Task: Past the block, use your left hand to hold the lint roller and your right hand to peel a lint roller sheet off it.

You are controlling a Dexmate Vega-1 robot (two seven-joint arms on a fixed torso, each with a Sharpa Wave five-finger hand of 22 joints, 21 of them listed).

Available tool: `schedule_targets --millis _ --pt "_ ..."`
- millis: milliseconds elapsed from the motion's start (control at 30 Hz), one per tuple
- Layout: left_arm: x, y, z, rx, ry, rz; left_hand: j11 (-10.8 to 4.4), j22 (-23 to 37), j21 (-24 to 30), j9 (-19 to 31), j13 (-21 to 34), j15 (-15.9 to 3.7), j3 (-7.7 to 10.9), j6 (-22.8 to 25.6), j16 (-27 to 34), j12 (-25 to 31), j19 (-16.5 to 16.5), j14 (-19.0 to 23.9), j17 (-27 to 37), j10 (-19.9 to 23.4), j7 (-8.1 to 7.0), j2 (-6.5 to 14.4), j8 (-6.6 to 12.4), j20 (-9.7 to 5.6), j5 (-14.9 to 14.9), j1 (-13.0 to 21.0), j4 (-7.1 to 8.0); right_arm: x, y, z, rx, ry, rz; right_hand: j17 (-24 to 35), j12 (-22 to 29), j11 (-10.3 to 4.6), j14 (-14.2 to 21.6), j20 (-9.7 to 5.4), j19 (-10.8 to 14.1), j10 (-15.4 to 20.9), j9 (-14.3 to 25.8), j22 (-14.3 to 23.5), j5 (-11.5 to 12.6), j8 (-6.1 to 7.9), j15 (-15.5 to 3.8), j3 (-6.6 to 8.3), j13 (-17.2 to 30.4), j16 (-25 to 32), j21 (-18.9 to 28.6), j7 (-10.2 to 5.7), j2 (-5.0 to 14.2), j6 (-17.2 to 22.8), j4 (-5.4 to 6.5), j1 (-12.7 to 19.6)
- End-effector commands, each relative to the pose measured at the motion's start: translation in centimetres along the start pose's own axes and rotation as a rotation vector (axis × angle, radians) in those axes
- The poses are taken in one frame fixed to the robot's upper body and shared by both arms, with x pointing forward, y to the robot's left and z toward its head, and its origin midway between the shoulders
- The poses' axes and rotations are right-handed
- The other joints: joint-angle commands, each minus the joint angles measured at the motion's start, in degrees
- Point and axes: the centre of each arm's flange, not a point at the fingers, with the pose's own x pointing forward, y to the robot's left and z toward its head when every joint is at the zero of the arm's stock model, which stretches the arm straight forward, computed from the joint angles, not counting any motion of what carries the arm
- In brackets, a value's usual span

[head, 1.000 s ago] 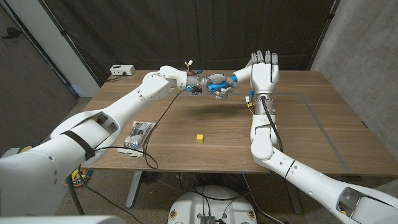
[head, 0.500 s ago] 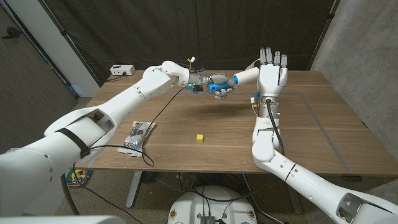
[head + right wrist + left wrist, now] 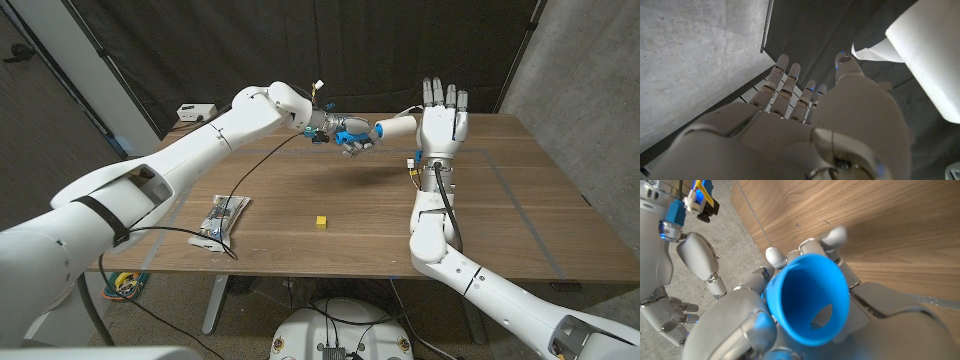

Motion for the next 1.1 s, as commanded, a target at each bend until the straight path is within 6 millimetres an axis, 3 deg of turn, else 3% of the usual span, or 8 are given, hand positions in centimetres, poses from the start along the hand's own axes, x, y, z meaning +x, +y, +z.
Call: schedule_targets --millis 33,400,700,767,900,1000,1100 --pt "-0.4 0.0 0.7 0.056 -0.003 0.029 -1.27 0.08 -0.16 0.12 0.11 -0.58 3.55 0.97 -0.08 0.22 0.17 0.54 -0.09 0.96 1.48 5.29 0.37 -1.75 0.00 -2.78 3.77 0.2 0.5 0.0 -0.058 -0.007 0.094 0.10 0.33 -0.16 -0.99 0.04 -0.78 -0.55 0.10 0.14 0.64 0.16 -9.91 -0.26 0.01 -0.42 -0.25 0.02 -0.34 -0.90 -0.47 0.06" --pt "-0.5 0.0 0.6 0.033 -0.020 0.009 -1.19 -0.16 -0.35 0.05 0.10 -0.72 3.40 1.08 -0.10 0.26 0.19 0.71 -0.21 0.99 1.45 5.21 0.43 -1.77 -0.03 -2.99 3.96 0.2 1.1 0.9 -0.058 -0.055 0.124 0.29 0.00 -0.32 -2.60 0.00 -1.57 -2.61 0.08 0.13 1.38 -0.01 -9.65 -0.65 -0.27 -0.77 -0.82 -0.02 -0.44 -2.86 -0.49 0.23" --pt "-0.8 -0.1 0.3 0.020 -0.018 0.006 -1.25 -0.29 -0.36 0.30 0.10 -0.69 3.32 0.77 -0.15 0.25 0.20 0.57 -0.17 1.03 1.31 5.28 0.59 -1.71 -0.03 -3.11 4.03 0.7 1.4 2.0 -0.061 -0.110 0.102 0.74 1.03 -0.49 -1.82 0.02 -0.97 -0.65 0.22 0.13 1.71 1.12 -9.81 -0.82 -0.38 0.07 -0.87 -0.05 0.36 -0.50 -0.51 0.73" --pt "-0.8 -0.1 0.2 0.021 -0.018 0.007 -1.19 -0.32 -0.40 -0.10 0.11 -0.72 3.31 0.90 -0.18 0.27 0.16 0.72 -0.30 1.08 1.39 5.27 0.39 -1.76 -0.02 -3.13 4.04 0.7 1.5 2.1 -0.050 -0.118 0.102 0.56 1.67 -0.62 -0.84 -0.46 -0.58 1.56 0.39 0.11 2.03 2.41 -9.68 -0.34 -0.60 0.35 -0.97 -0.04 0.99 3.52 -1.22 2.29" --pt "-0.8 -0.1 -0.1 0.014 -0.019 0.004 -1.17 0.23 -0.08 -0.10 0.11 -0.66 3.29 0.92 -0.07 0.26 -0.05 0.53 0.02 1.03 1.35 5.30 0.46 -1.74 -0.01 -3.17 4.05 0.8 1.4 2.2 -0.045 -0.126 0.076 2.94 2.67 -0.66 -0.66 -1.31 -0.37 5.83 0.47 0.21 1.03 3.45 -9.95 -1.38 -0.75 2.64 -1.08 -0.05 2.23 8.58 -1.26 3.78" --pt "-0.8 -0.1 -0.2 0.010 -0.023 0.000 -1.24 -0.53 -0.49 -0.16 0.11 -0.60 3.26 1.00 -0.30 0.26 0.17 0.66 -0.35 1.00 1.30 5.27 0.48 -1.76 -0.02 -3.19 4.04 0.9 1.4 2.3 -0.041 -0.131 0.076 3.80 3.34 -0.66 0.18 -1.61 0.00 8.88 0.57 0.27 0.41 4.49 -9.97 -1.64 -0.84 3.74 -0.98 -0.10 3.08 13.09 -1.42 4.95" --pt "-0.9 -0.1 -0.3 0.009 -0.024 0.002 -1.26 -0.56 -0.46 -0.07 0.11 -0.71 3.23 1.02 -0.22 0.26 0.13 0.66 -0.22 1.00 1.38 5.27 0.56 -1.67 -0.03 -3.19 4.02 0.9 1.4 2.3 -0.036 -0.130 0.083 4.16 3.30 -0.63 1.22 -1.98 0.68 10.01 0.53 0.28 0.15 4.80 -10.23 -1.47 -1.13 4.41 -0.73 -0.08 3.71 15.10 -1.65 5.97"
